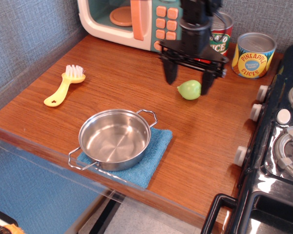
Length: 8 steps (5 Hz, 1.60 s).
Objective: Pick green ball and put it on the vessel
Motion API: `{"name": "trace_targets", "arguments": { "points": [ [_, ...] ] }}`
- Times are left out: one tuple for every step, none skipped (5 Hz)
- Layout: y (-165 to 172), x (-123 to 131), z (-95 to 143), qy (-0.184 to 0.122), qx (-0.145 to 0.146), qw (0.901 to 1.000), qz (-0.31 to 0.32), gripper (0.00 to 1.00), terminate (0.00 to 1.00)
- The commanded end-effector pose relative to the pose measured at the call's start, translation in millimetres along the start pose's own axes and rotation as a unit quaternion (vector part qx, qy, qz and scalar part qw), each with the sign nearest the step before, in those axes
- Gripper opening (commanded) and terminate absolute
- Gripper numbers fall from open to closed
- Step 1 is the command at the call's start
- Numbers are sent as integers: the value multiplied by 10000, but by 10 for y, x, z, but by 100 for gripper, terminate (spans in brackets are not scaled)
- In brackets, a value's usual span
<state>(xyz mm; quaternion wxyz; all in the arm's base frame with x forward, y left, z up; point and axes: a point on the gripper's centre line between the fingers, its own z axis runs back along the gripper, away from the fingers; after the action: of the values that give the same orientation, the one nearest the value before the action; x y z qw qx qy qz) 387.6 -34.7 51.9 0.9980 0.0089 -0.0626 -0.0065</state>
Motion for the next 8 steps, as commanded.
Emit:
{"name": "trace_targets", "arguments": {
  "points": [
    [-174, 269, 54, -305, 16, 9995, -48, 100, 0],
    [-167, 319, -6, -254, 120, 9996, -37, 100, 0],
    [-71, 351, -22, -211, 198, 9996, 75, 100, 0],
    [-45, 330, -34, -166, 232, 9995, 96, 100, 0],
    [-37, 306, -66, -98, 278, 9995, 89, 100, 0],
    [-38, 275, -119, -13, 354, 9993, 83, 100, 0],
    [-43, 264, -168, 62, 373, 9993, 68, 100, 0],
    [-21, 267, -243, 182, 397, 9990, 106, 100, 0]
  ]
}}
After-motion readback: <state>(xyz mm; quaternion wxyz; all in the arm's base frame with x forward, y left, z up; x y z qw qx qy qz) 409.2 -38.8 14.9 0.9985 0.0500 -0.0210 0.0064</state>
